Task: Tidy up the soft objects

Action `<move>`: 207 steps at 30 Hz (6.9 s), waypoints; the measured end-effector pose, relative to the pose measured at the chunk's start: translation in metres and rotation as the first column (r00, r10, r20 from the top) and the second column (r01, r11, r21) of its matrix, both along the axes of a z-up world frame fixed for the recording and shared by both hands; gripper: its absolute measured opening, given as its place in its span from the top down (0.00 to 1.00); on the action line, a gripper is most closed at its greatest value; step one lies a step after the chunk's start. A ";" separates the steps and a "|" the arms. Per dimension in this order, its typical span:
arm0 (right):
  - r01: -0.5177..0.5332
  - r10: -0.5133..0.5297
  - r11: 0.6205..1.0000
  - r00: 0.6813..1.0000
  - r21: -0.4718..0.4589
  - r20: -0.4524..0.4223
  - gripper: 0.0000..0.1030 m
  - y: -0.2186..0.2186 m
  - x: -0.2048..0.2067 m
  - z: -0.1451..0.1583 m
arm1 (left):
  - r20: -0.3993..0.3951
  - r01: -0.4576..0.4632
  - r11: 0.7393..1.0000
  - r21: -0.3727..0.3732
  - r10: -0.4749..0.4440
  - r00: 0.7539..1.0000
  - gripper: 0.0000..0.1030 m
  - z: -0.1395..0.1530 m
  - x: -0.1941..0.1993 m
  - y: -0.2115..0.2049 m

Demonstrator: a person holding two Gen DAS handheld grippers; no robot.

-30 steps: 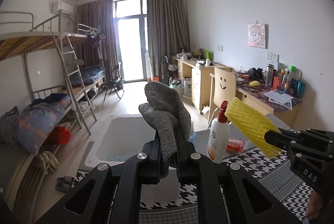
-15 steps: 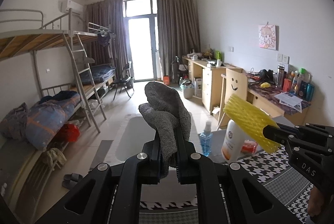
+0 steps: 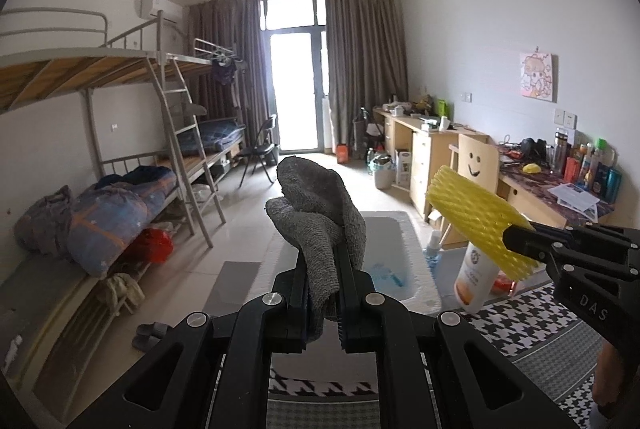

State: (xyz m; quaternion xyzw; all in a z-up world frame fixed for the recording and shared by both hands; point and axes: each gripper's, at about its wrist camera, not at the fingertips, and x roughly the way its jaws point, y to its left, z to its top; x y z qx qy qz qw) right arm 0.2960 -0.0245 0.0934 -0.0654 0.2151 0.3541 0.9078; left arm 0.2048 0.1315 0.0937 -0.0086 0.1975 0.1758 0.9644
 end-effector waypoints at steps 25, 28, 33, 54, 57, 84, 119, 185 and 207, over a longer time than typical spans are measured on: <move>-0.112 0.108 0.993 0.990 -0.043 -0.094 0.88 0.053 0.021 -0.016 | 0.002 -0.105 0.994 -0.022 0.105 0.994 0.89 -0.007 -0.015 0.033; -0.116 0.110 0.992 0.988 -0.054 -0.108 0.88 0.059 0.026 -0.020 | -0.001 -0.108 0.994 -0.024 0.108 0.994 0.89 -0.008 -0.016 0.035; -0.129 0.121 0.990 0.985 -0.059 -0.119 0.88 0.066 0.028 -0.023 | -0.001 -0.111 0.994 -0.021 0.111 0.994 0.89 -0.010 -0.018 0.037; -0.159 0.149 0.986 0.978 -0.056 -0.148 0.43 0.074 0.031 -0.028 | -0.003 -0.099 0.995 -0.028 0.099 0.995 0.89 -0.009 -0.020 0.040; -0.150 0.142 0.987 0.981 -0.051 -0.134 0.38 0.068 0.028 -0.025 | -0.003 -0.089 0.996 -0.031 0.089 0.996 0.89 -0.008 -0.018 0.040; -0.094 0.093 0.995 0.995 -0.045 -0.020 0.20 0.022 0.013 -0.012 | -0.020 0.044 0.998 -0.051 -0.045 0.999 0.89 -0.001 0.016 0.019; 0.020 -0.021 1.000 1.000 -0.014 -0.023 0.20 -0.041 0.003 -0.021 | -0.150 0.121 0.986 -0.115 -0.138 0.979 0.89 -0.026 0.075 0.016; 0.048 -0.063 0.990 0.992 0.136 0.108 0.06 -0.120 -0.122 -0.030 | 0.091 0.069 0.997 -0.036 -0.066 0.994 0.01 -0.023 -0.107 -0.066; 0.084 -0.109 0.985 0.981 0.154 0.158 0.06 -0.139 -0.170 -0.071 | 0.160 0.038 0.999 -0.036 -0.032 0.987 0.01 -0.061 -0.158 -0.080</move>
